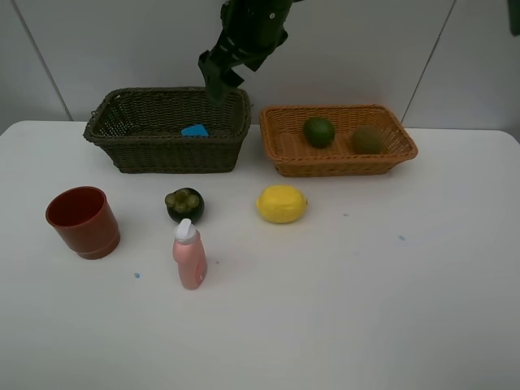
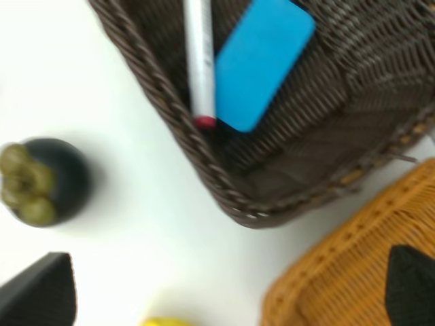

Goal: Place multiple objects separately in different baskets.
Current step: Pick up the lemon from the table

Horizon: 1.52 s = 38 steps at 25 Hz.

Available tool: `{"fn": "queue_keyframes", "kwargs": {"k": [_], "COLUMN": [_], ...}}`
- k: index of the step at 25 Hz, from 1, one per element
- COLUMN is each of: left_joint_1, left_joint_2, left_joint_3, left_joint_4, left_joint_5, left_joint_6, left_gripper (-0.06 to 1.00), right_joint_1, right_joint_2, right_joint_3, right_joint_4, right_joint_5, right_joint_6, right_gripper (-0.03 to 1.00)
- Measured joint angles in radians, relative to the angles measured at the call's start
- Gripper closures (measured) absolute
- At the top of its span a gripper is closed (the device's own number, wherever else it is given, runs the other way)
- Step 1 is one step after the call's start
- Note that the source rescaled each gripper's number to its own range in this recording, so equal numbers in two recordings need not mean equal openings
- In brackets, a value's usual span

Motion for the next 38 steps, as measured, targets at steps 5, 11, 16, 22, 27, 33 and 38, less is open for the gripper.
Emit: {"fn": "queue_keyframes", "kwargs": {"k": [5,11,16,22,27,33,38], "left_joint_1": [0.0,0.0,0.0,0.0,0.0,0.0,0.0], "left_joint_2": [0.0,0.0,0.0,0.0,0.0,0.0,0.0], "left_joint_3": [0.0,0.0,0.0,0.0,0.0,0.0,0.0], "left_joint_4": [0.0,0.0,0.0,0.0,0.0,0.0,0.0], "left_joint_5": [0.0,0.0,0.0,0.0,0.0,0.0,0.0], "left_joint_6": [0.0,0.0,0.0,0.0,0.0,0.0,0.0], "left_gripper": [-0.03,-0.03,-0.03,-0.03,-0.03,-0.03,-0.03], "right_joint_1": [0.0,0.0,0.0,0.0,-0.015,-0.027,-0.027], "right_joint_2": [-0.005,-0.059,-0.093,-0.095,-0.095,-0.095,-0.095], "right_joint_3": [0.015,0.155,0.267,0.363,0.43,0.505,0.565], "right_joint_4": [0.027,-0.034,-0.051,-0.052,-0.036,-0.016,-0.009], "right_joint_5": [0.002,0.004,0.005,0.006,0.006,-0.026,-0.118], "right_joint_6": [0.015,0.022,0.026,0.039,0.048,0.052,0.052], "right_gripper": [-0.03,-0.03,-0.03,-0.03,-0.03,-0.03,-0.03]}}
